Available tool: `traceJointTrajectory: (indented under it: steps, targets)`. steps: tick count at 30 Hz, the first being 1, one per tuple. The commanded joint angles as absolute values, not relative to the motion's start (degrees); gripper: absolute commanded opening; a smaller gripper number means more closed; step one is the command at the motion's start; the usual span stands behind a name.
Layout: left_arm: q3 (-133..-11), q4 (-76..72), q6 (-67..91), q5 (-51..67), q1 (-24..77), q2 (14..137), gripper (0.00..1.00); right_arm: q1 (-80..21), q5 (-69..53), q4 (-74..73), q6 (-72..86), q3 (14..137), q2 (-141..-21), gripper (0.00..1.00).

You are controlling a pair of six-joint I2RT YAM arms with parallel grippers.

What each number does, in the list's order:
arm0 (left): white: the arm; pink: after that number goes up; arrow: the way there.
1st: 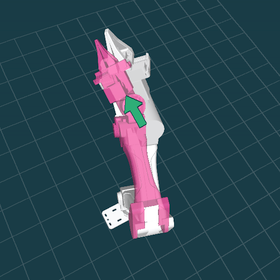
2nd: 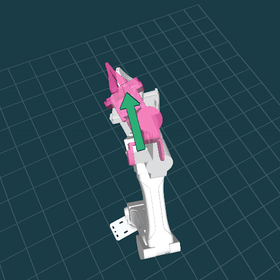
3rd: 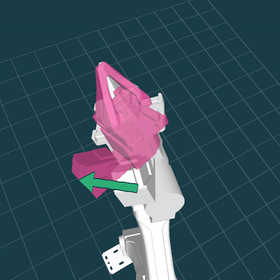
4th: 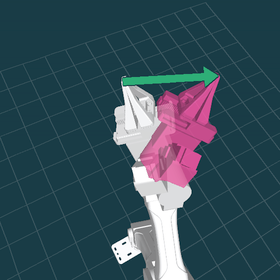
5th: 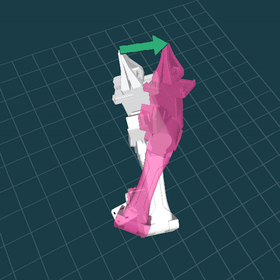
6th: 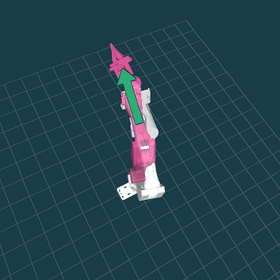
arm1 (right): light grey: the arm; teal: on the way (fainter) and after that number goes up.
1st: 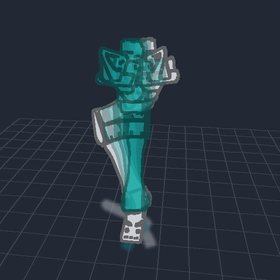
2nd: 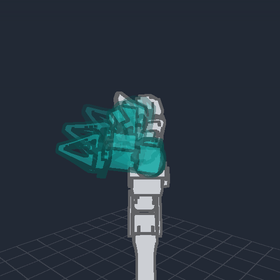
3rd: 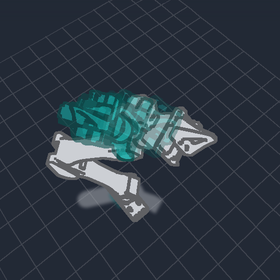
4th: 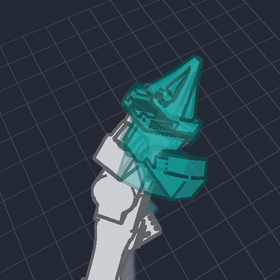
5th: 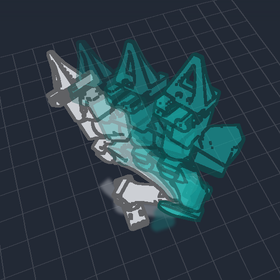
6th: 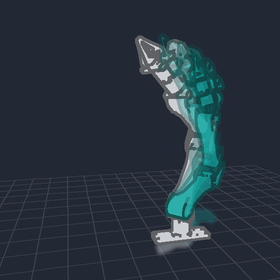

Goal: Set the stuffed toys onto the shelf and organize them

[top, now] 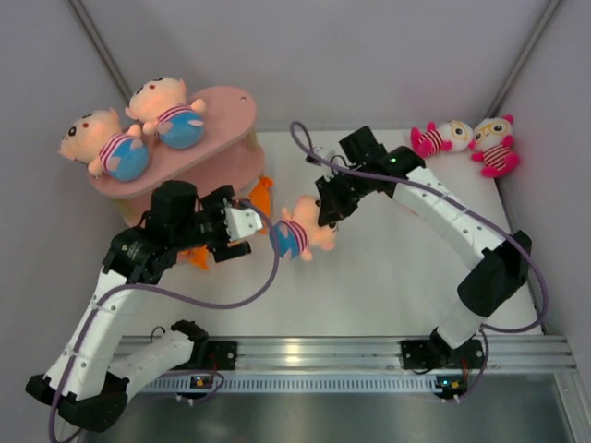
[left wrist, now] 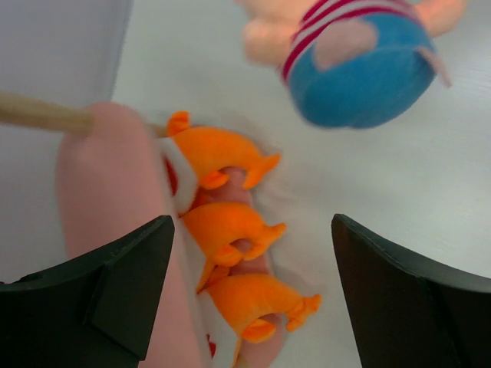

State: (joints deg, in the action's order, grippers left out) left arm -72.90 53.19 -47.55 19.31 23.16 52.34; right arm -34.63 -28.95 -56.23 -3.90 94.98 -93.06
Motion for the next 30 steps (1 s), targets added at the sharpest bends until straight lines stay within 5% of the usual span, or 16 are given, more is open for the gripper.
traceJointTrajectory:
  steps: [1,12,26,30]
  targets:
    - [-70.5,60.2,-54.4,15.7,32.7,50.9,0.93,-40.9,-32.6,-59.3,-5.4,99.9,-96.0,0.00]
    - [-67.7,67.7,-68.3,24.2,41.0,50.8,0.98,-46.3,-38.7,-56.0,-5.5,103.1,-98.7,0.00]
    - [-72.1,67.8,-65.9,27.5,41.6,56.2,0.76,-46.1,-41.0,-54.1,-6.7,106.8,-99.6,0.00]
    - [-73.3,67.6,-65.7,27.3,41.7,57.2,0.59,-45.2,-43.3,-53.8,-6.6,109.2,-99.8,0.00]
